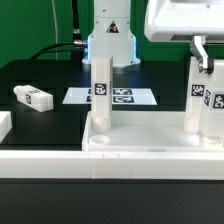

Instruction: Assemble desk

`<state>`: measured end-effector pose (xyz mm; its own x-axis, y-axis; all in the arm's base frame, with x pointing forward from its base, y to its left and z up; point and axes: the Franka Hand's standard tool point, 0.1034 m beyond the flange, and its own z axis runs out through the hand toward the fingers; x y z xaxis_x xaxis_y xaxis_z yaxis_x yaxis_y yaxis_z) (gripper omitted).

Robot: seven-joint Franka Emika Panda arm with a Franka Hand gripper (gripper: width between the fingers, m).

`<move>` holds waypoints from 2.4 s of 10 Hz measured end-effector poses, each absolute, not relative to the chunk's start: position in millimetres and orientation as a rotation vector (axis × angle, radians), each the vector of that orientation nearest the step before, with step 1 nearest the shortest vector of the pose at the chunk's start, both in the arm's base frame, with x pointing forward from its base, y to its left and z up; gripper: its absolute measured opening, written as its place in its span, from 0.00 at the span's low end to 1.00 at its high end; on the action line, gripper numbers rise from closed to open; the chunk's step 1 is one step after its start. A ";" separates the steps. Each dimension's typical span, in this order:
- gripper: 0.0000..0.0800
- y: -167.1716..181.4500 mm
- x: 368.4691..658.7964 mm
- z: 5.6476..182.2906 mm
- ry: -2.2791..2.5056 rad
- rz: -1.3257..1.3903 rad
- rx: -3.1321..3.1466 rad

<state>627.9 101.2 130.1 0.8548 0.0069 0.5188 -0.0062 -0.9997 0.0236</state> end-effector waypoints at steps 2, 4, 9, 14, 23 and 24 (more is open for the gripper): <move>0.36 101.5 628.7 127.2 0.014 0.874 2.985; 0.36 101.7 629.6 127.1 0.033 0.965 2.945; 0.71 100.6 629.7 127.0 0.033 0.979 2.937; 0.81 99.5 634.9 150.7 0.027 0.991 2.951; 0.81 102.1 630.1 140.7 0.000 0.537 3.111; 0.81 99.7 625.8 135.7 -0.010 0.335 3.146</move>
Offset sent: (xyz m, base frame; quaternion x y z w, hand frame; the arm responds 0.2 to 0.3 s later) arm -0.0142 0.0058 -0.0247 0.0142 0.0213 -0.0128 0.9996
